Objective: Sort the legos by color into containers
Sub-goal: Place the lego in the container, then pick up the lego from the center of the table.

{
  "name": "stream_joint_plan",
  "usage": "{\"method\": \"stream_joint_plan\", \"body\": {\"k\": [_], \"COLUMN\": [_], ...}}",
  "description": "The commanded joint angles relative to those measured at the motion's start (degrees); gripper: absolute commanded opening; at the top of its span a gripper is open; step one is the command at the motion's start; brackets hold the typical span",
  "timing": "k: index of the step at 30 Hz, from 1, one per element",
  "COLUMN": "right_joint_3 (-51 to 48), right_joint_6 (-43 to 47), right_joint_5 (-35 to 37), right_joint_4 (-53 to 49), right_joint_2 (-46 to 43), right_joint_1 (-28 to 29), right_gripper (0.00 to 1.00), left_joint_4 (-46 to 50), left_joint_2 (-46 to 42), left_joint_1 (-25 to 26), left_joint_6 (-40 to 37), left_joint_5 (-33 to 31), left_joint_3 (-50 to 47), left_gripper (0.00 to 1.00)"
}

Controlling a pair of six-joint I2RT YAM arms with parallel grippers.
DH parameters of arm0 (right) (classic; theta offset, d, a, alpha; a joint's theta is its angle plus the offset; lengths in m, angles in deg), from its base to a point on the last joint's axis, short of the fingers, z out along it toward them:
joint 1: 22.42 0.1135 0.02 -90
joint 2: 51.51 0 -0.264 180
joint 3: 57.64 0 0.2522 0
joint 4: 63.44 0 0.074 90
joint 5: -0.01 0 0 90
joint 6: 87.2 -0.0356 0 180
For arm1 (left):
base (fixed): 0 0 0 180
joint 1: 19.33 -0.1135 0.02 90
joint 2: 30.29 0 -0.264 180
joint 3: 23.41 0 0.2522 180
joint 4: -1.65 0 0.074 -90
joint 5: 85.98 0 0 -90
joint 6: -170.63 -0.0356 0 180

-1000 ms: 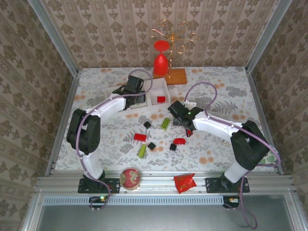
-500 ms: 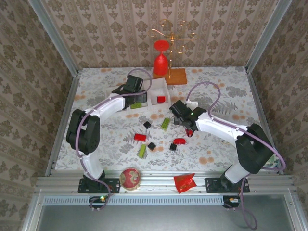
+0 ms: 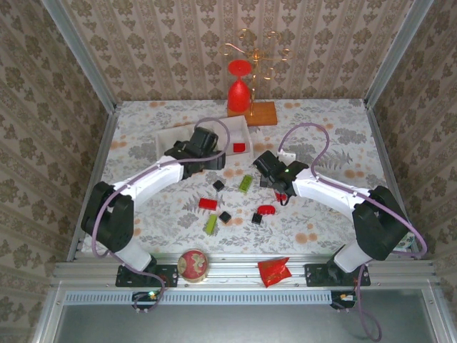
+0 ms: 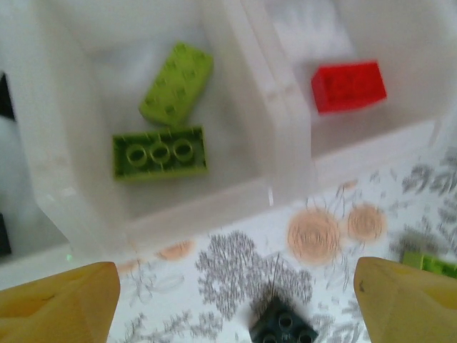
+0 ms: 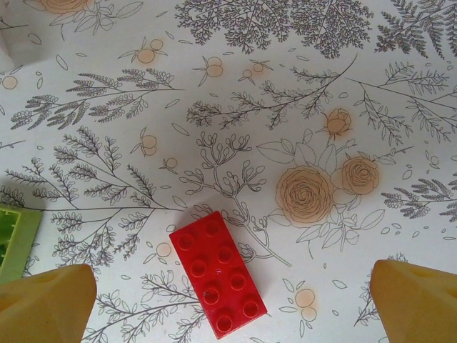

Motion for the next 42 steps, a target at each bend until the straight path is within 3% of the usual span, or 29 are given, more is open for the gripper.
{"method": "stream_joint_plan", "body": {"k": [1,8,17,28,42], "right_joint_3": [-0.2,1.5,1.8,2.6,3.5], "right_joint_6": [-1.6,-1.6,-1.8,-2.1,-2.0], "right_joint_5": [2.9,3.0,3.7,3.7,3.6], "right_joint_4": [-1.8,-3.2,-3.6,-4.3,-4.2], "right_joint_2": [-1.1,0.7,0.7,2.0,3.5], "right_joint_1": [-0.3,-0.3,-0.4,-0.4,-0.4], "right_gripper": [1.0,1.0,1.0,1.0,1.0], "left_joint_4": [2.7,1.4,5.9,6.4,3.0], "left_joint_2": [-0.6,2.5,5.9,11.3,13.4], "left_joint_1": [1.7,3.9,4.7,3.8,0.7], "left_joint_6": [2.6,4.5,-0.5,-5.3,-5.1], "left_joint_5": [0.4,2.7,5.0,7.7,8.3], "left_joint_3": [-2.1,-3.5,-3.9,-1.7,-0.6], "left_gripper": [0.82,0.75,0.71,0.68,0.64]}}
